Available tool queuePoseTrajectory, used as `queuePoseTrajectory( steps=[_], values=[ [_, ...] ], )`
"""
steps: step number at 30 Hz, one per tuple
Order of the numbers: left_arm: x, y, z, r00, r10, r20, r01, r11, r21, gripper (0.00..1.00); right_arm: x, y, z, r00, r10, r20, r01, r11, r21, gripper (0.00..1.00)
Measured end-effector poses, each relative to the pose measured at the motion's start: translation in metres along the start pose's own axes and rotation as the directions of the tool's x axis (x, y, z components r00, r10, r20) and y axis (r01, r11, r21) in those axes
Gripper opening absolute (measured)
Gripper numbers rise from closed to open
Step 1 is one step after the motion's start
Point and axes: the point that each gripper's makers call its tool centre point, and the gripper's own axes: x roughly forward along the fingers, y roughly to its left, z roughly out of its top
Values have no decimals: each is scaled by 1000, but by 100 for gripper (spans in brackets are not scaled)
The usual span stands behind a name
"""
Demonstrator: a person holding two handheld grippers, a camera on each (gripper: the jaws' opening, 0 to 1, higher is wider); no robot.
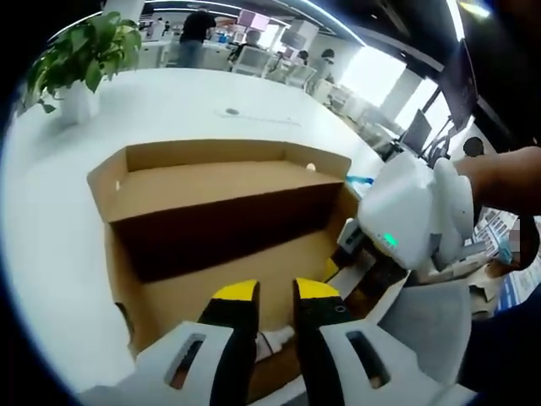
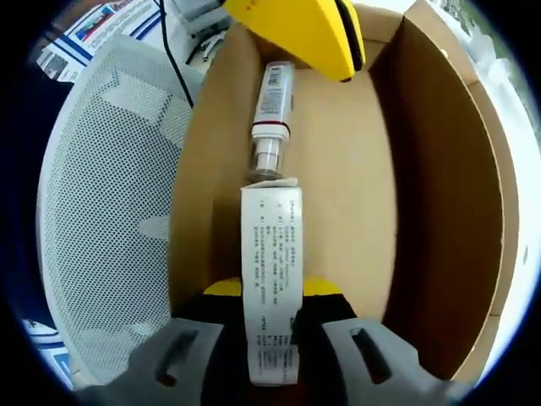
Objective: Operate the shoe box by opening the lid, removing the specified soft item, and placing it in the target area until the item is outside and the box remains undamaged.
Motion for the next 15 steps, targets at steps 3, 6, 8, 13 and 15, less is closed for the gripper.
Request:
queuePoseTrajectory(
  steps=[3,6,8,13,15],
  values=[
    [1,0,1,1000,0,1,0,1000,4,13,-2,-1,0,1000,5,14,-6,1000,12,19],
    [0,0,2,1000,1,0,-1,1000,8,13,-7,-3,2,999,1,33,-2,1000,18,19],
    [1,-1,2,1000,-3,0,3,1000,4,13,-12,-4,3,999,-9,38,8,1000,17,19],
    [1,-4,5,1000,-5,0,5,1000,18,13,-26,-8,7,998,-35,51,34,999,16,19],
    [2,-5,6,1000,-10,0,10,1000,19,13,-31,-10,8,997,-45,56,44,999,12,19]
  ],
)
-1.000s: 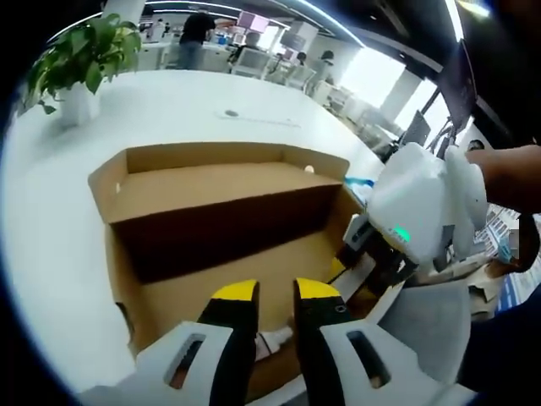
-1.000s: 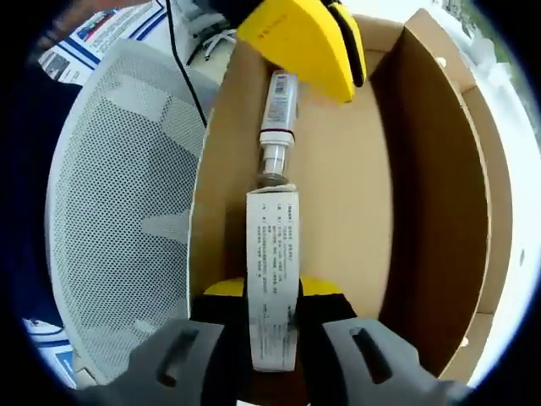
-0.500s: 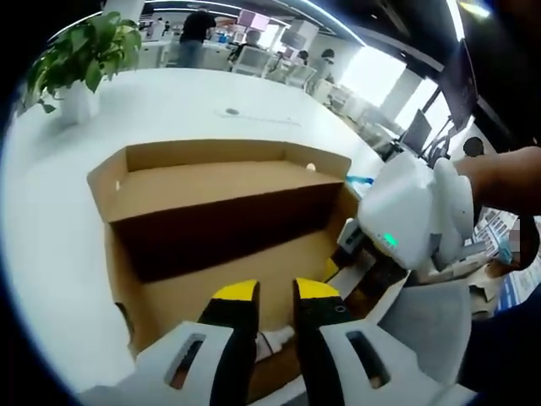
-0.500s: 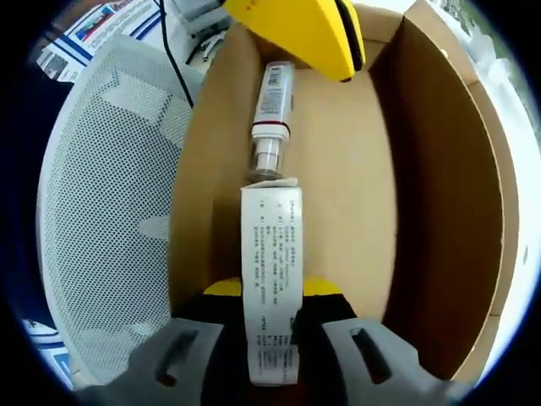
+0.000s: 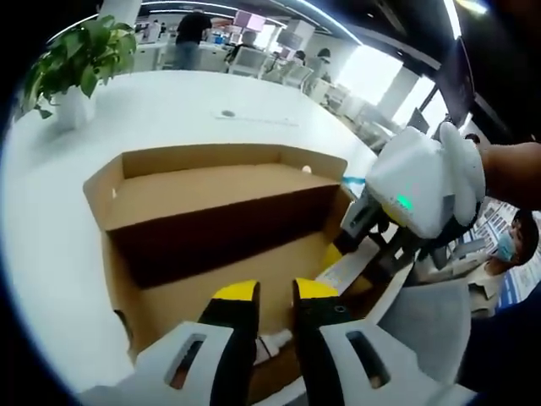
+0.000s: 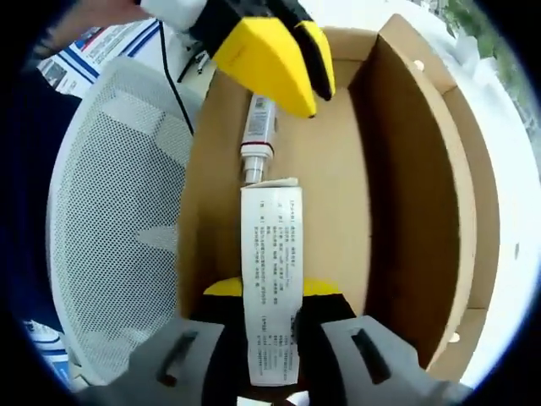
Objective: Operate the shoe box by opening the lid, removing the specified soft item, and placing it in the target area until the item is outside and the box remains undamaged.
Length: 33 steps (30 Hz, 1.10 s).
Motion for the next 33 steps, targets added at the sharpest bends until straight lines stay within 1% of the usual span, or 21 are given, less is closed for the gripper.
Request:
queuePoseTrajectory(
  steps=[5,7,8,9,10,11,12,13,15,17,20,21,22,23,25,27,28,30,32,33],
  values=[
    [-1,-2,2,1000,-3,0,3,1000,14,13,-10,-4,1,1000,-25,4,25,1000,-6,19],
    [-3,-5,3,1000,-17,4,17,1000,24,14,-15,-5,0,1000,-29,4,29,1000,-11,19],
    [-4,-5,3,1000,-21,2,20,999,42,14,-17,-5,0,999,-33,5,33,999,-11,19],
    [-5,-8,4,999,-46,10,45,996,72,15,-20,-5,0,999,-36,6,36,999,-11,19],
    [-7,-15,7,995,-100,28,97,990,106,14,-21,-6,0,999,-38,8,39,999,-14,19],
    [-10,-16,5,993,-116,21,112,986,125,14,-24,-7,0,999,-42,12,42,999,-13,19],
    [-13,-17,4,991,-129,16,125,976,178,14,-26,-6,1,999,-44,11,44,999,-13,19],
    [-15,-19,6,990,-137,27,129,971,200,14,-28,-6,1,999,-47,12,47,999,-19,19],
    [-21,-19,6,989,-144,27,134,963,235,14,-34,-7,3,998,-56,18,56,998,-19,19],
    [-26,-21,9,987,-155,46,140,962,233,14,-39,-7,5,998,-59,30,59,998,-15,19],
    [-30,-29,16,980,-183,74,156,948,276,15,-48,-8,6,997,-73,36,73,997,-21,19],
    [-32,-34,16,979,-192,74,160,938,309,16,-50,-8,6,996,-76,37,77,997,-21,19],
    [-34,-41,19,973,-210,91,165,920,356,17,-53,-8,6,996,-80,36,80,996,-24,19],
    [-35,-44,18,973,-213,87,166,912,375,17,-55,-8,6,996,-82,36,83,996,-24,19],
    [-38,-52,18,969,-228,90,175,901,397,18,-61,-8,5,995,-92,34,93,995,-26,19],
    [-39,-57,19,970,-228,85,172,891,420,19,-66,-7,4,994,-100,33,101,994,-29,19],
    [-39,-61,19,968,-235,88,175,884,433,19,-68,-7,4,994,-101,36,102,994,-27,19],
    [-39,-63,21,967,-239,92,178,886,428,20,-71,-6,2,994,-107,34,108,994,-25,19],
    [-39,-66,21,963,-250,98,184,879,440,22,-74,-5,-2,993,-114,26,114,993,-28,19],
    [-39,-67,22,962,-253,101,185,881,435,22,-76,-4,-4,993,-119,25,120,992,-26,19]
  ],
)
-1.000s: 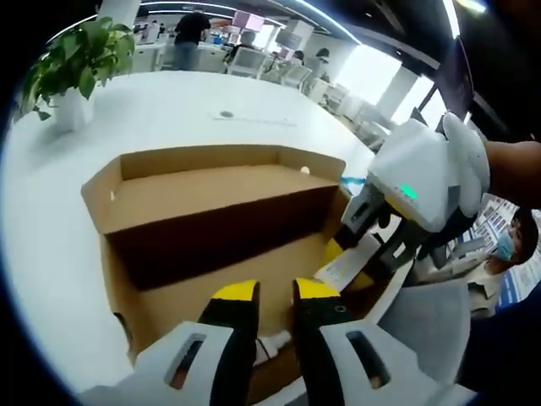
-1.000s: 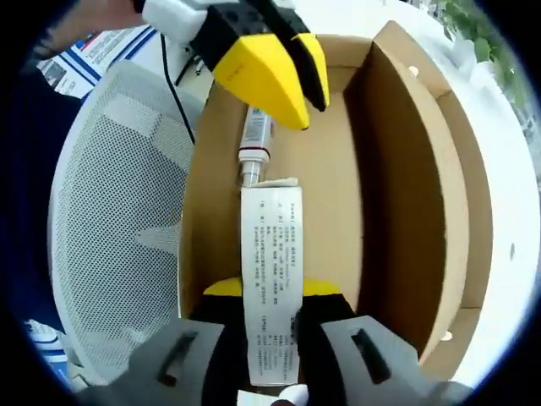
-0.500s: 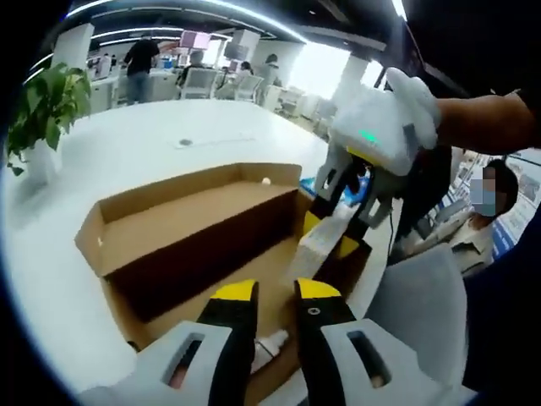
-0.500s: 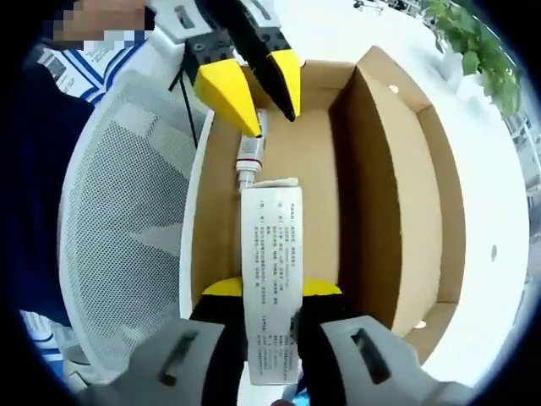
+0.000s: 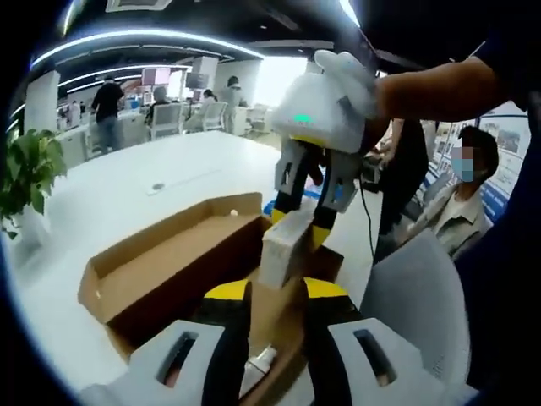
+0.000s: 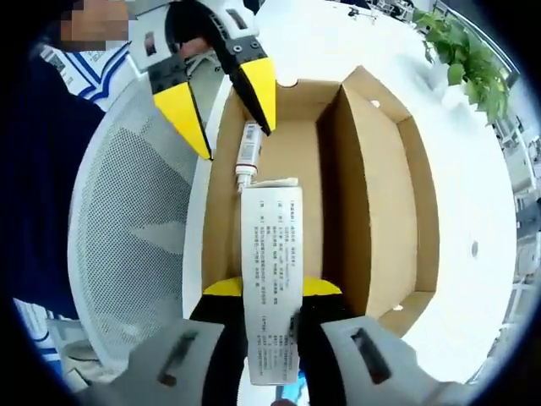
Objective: Operate the shoe box by opening the lid, removing the specified soft item, and placing it in the target area until the item is outside and the box remains undamaged.
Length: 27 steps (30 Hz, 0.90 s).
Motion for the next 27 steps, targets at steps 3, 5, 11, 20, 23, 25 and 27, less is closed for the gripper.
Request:
queuePoseTrajectory(
  steps=[3,5,11,20,23,25,27],
  values=[
    [1,-4,3,1000,-8,9,8,1000,2,23,-5,3,-5,1000,-7,0,7,1000,7,19],
    [3,-7,5,1000,-8,5,8,1000,16,22,-9,4,-10,1000,-14,-2,14,1000,13,19],
    [10,-18,13,1000,-25,13,25,999,26,23,-20,8,-21,999,-37,-6,37,999,27,19],
    [20,-35,22,999,-53,15,52,997,51,23,-38,12,-51,998,-63,-28,64,996,54,19],
    [26,-40,25,998,-62,13,61,997,57,23,-43,16,-63,997,-66,-35,68,996,63,19],
    [30,-44,28,997,-70,15,69,996,54,23,-45,17,-71,997,-67,-42,69,995,73,19],
    [35,-49,31,997,-75,16,74,995,65,23,-46,18,-80,996,-73,-46,76,994,81,19]
  ],
)
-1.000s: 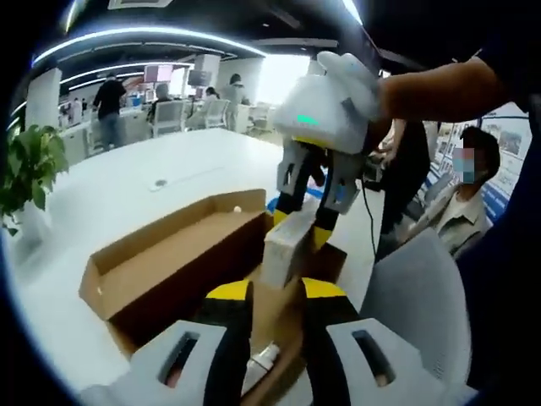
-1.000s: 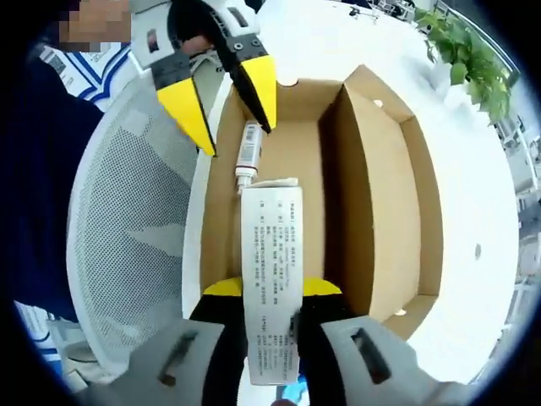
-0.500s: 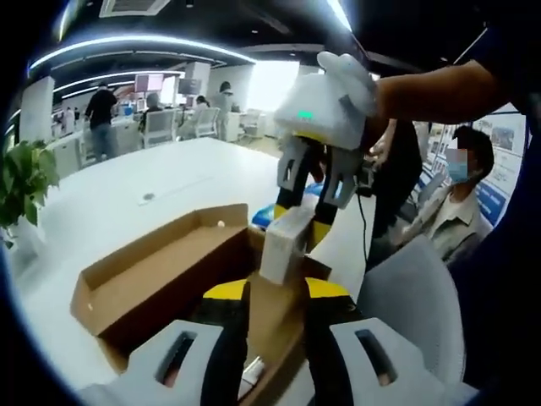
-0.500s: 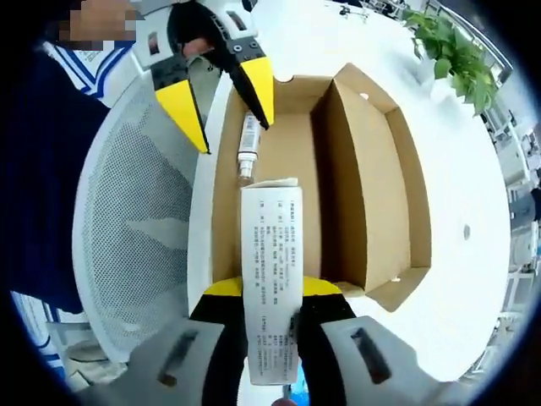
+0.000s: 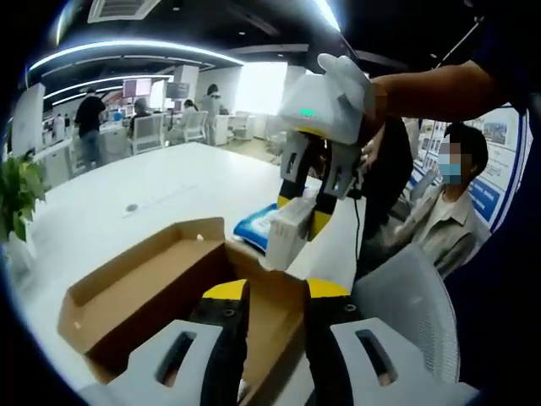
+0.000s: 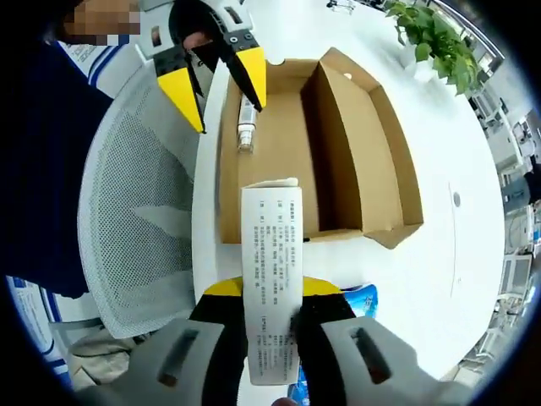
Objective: Operate the shoe box by opening the lid, removing the specified soft item, and placing it in the target area until the item is outside and the box remains undamaged.
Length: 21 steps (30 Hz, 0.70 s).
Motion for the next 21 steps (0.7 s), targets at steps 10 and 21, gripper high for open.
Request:
queuePoseTrajectory(
  steps=[10,21],
  values=[
    [26,-20,11,999,-40,-9,40,999,16,23,-7,1,-44,1000,-15,-12,16,999,49,19],
    [53,-37,20,997,-77,-28,77,997,26,23,-13,2,-87,999,-20,-25,22,996,83,19]
  ],
)
